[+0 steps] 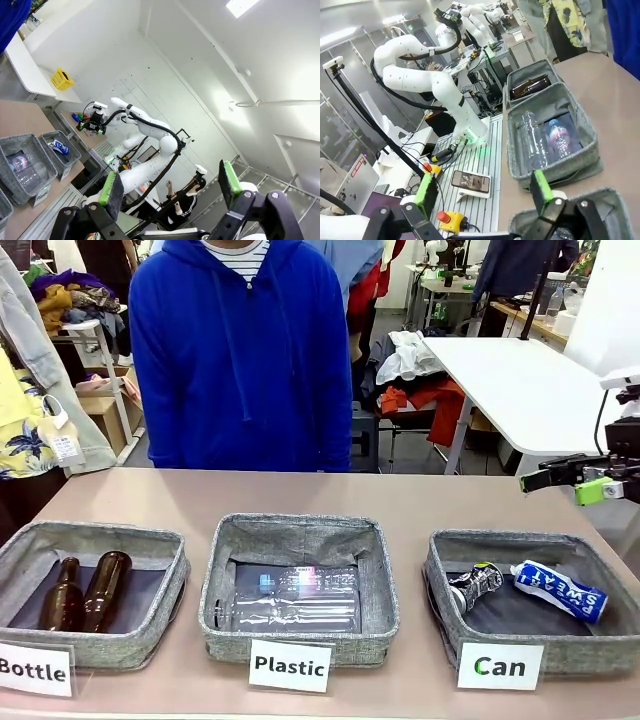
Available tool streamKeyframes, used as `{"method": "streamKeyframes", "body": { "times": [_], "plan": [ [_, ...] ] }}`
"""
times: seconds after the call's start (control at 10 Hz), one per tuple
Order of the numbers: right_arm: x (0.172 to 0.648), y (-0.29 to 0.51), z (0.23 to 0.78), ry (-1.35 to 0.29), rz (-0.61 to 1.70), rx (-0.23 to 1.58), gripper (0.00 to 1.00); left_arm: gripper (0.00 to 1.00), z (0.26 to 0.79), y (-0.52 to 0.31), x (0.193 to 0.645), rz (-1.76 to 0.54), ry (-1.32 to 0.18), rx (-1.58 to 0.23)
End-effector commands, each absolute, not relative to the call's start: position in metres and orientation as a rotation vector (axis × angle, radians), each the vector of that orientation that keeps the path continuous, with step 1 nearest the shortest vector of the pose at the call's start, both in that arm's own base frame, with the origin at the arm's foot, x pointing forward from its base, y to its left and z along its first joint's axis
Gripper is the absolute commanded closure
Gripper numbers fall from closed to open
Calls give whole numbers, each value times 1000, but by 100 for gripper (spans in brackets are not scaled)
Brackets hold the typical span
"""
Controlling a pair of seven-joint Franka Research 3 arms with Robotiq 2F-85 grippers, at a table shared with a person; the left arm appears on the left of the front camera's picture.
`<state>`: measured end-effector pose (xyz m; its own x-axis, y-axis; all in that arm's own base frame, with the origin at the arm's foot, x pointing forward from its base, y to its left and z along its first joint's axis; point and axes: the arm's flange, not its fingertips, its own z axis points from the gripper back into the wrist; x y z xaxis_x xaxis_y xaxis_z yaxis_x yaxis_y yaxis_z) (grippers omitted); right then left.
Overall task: Sort the can waste into the basket.
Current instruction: Pick up the can waste from the table and place it in the right Fabric basket.
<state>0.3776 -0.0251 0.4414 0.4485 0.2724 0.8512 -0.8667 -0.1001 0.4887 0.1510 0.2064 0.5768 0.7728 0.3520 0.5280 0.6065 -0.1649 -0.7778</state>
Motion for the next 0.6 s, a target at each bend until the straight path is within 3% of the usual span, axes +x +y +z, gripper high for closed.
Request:
{"method": "streamKeyframes", "body": {
  "times": [0.0,0.5],
  "plan": [
    [375,-25,437,-595,1076,1319,0,0,581,208,151,-255,-746,-1790],
    [375,-25,437,-595,1076,1319,0,0,581,208,151,-255,-746,-1790]
  ]
}}
